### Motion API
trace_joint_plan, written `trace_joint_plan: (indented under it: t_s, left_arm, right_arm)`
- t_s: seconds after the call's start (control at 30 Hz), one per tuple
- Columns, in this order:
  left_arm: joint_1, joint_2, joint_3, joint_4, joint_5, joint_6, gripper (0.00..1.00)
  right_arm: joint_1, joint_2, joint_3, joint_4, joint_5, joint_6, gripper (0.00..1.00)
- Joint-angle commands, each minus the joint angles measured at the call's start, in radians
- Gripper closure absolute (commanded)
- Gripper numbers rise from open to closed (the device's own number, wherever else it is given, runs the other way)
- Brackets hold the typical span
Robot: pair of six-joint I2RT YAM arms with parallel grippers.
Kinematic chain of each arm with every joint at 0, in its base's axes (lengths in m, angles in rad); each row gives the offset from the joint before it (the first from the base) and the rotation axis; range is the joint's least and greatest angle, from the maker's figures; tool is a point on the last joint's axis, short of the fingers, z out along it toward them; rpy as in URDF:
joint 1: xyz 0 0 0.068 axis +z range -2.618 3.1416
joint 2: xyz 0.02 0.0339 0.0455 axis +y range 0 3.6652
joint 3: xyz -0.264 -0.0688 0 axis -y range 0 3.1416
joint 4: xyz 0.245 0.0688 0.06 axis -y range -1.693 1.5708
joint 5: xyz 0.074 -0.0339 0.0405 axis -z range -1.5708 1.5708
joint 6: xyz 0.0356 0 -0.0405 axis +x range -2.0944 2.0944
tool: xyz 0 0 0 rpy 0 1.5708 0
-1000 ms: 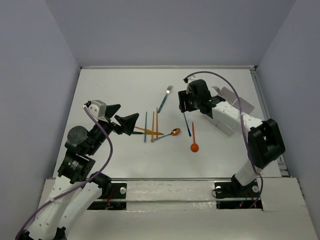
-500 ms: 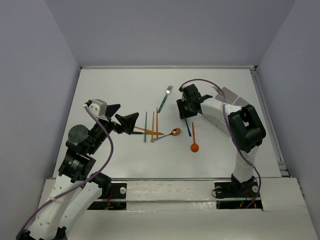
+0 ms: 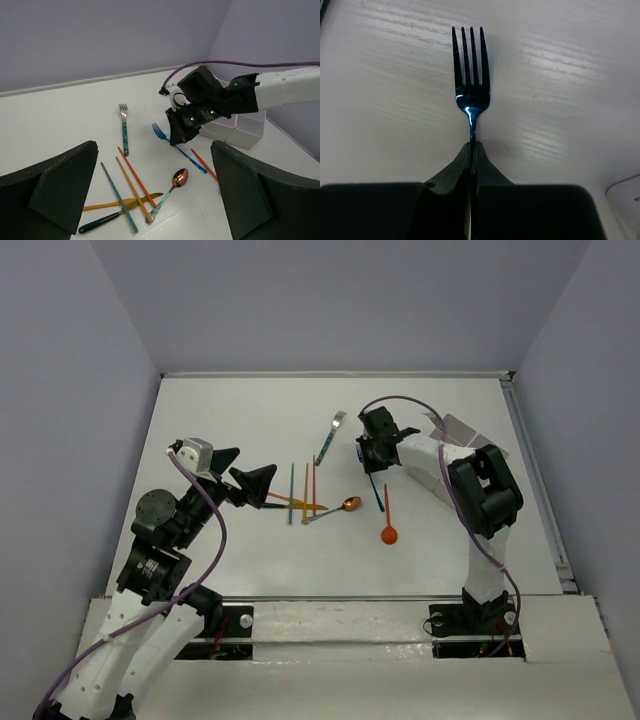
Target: Sort the eating utensils into containers
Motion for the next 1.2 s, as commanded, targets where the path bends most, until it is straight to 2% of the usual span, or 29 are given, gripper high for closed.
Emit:
trace_joint_plan:
  t_s: [0.0, 0.1, 0.23, 0.5, 0.6, 0.7, 0.87, 0.97, 1.17]
  left_arm:
    - [0.003, -0.001, -0.001, 0.040, 0.017, 0.008, 0.01]
    - [0.012, -0.001, -0.001, 0.040, 0.019, 0.008, 0.01]
    - [0.012, -0.001, -0.002, 0.040, 0.019, 0.007, 0.01]
    - [0.012, -0.007, -0.002, 0.043, 0.022, 0.005, 0.01]
    - [0.012, -0.001, -0.001, 0.043, 0.023, 0.005, 0.01]
    - [0.012, 0.006, -0.001, 0.045, 0.031, 0.005, 0.01]
    - [0.012, 0.012, -0.001, 0.045, 0.026, 0.005, 0.01]
    - [0.012, 0.012, 0.001, 0.043, 0.026, 0.005, 0.01]
    - [0.021, 0.013, 0.001, 0.042, 0.019, 0.008, 0.01]
  right_arm:
    - [0.001, -0.011, 0.046, 0.058, -0.011, 0.016, 1.00]
    - [0.001, -0.084, 0.063, 0.143, 0.051, 0.013, 1.00]
    - [-0.034, -0.297, 0.043, 0.309, 0.048, 0.022, 1.00]
    - [-0.220, -0.624, -0.248, 0.601, 0.215, 0.068, 1.00]
    - [-0.309, -0.684, -0.297, 0.675, 0.237, 0.073, 1.00]
    - [-0.355, -0.675, -0.336, 0.749, 0.320, 0.018, 1.00]
    - [-0.396, -0.619, -0.362, 0.956, 0.354, -0.070, 1.00]
    - [-0.396, -0.544, -0.313, 0.974, 0.361, -0.154, 1.00]
    - [-0.406, -0.461, -0.317, 1.037, 0.354, -0.235, 1.00]
